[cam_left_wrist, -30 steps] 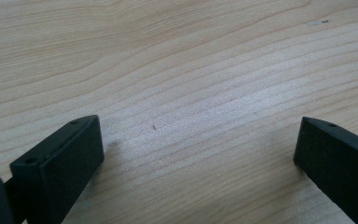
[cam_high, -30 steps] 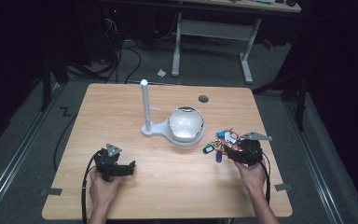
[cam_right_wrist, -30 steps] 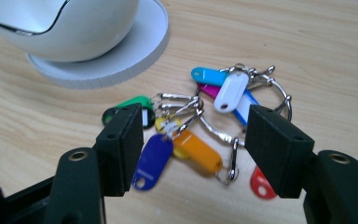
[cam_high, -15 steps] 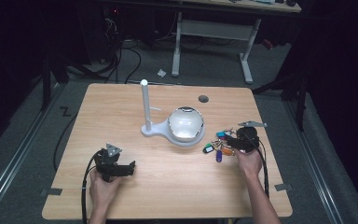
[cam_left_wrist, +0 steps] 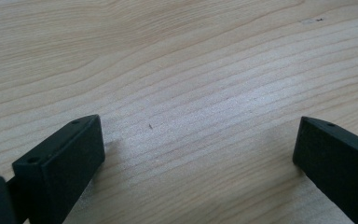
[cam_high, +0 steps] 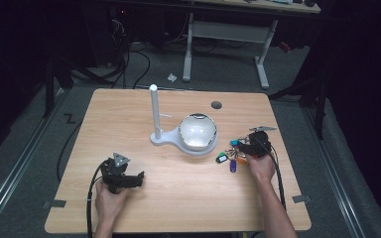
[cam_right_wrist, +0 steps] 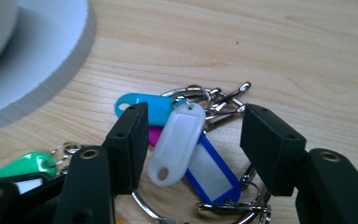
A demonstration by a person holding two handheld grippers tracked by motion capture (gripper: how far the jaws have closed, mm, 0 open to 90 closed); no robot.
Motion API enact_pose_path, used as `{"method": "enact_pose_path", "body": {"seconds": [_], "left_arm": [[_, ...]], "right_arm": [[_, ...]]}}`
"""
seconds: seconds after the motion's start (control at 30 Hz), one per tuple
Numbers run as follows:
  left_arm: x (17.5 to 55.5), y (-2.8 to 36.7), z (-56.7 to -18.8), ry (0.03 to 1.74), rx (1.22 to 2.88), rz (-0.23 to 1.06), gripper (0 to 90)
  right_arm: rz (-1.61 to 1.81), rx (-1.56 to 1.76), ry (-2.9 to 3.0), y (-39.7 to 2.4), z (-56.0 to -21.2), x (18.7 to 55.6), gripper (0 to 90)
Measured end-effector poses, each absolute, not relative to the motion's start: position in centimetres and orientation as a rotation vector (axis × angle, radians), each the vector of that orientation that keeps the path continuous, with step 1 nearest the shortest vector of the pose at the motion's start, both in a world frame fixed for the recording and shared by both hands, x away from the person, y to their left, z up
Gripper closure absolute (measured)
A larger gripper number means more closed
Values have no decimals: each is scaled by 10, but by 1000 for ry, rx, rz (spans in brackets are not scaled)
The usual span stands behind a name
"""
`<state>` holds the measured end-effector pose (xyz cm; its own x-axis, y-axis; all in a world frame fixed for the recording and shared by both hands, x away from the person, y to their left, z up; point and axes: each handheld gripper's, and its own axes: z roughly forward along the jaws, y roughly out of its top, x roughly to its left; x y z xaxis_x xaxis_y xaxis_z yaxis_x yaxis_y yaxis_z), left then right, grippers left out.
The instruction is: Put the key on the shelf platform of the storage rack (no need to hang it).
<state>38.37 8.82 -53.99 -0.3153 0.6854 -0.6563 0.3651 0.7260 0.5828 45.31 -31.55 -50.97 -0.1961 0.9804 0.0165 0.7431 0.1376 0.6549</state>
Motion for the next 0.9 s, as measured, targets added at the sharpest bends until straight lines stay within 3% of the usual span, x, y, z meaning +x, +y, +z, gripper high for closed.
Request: {"method": "enact_pose_path", "body": {"seconds": [0.27, 0.47, 0.9], "left_arm": [[384, 88, -540, 1935, 806, 404, 23], [384, 88, -540, 1936, 803, 405, 24], [384, 88, -540, 1942, 791, 406, 31]], "right_arm": [[809, 1714, 2007, -323, -517, 458, 475], [718, 1596, 2080, -316, -516, 455, 624], [802, 1608, 2115, -323, -516, 453, 748]]}}
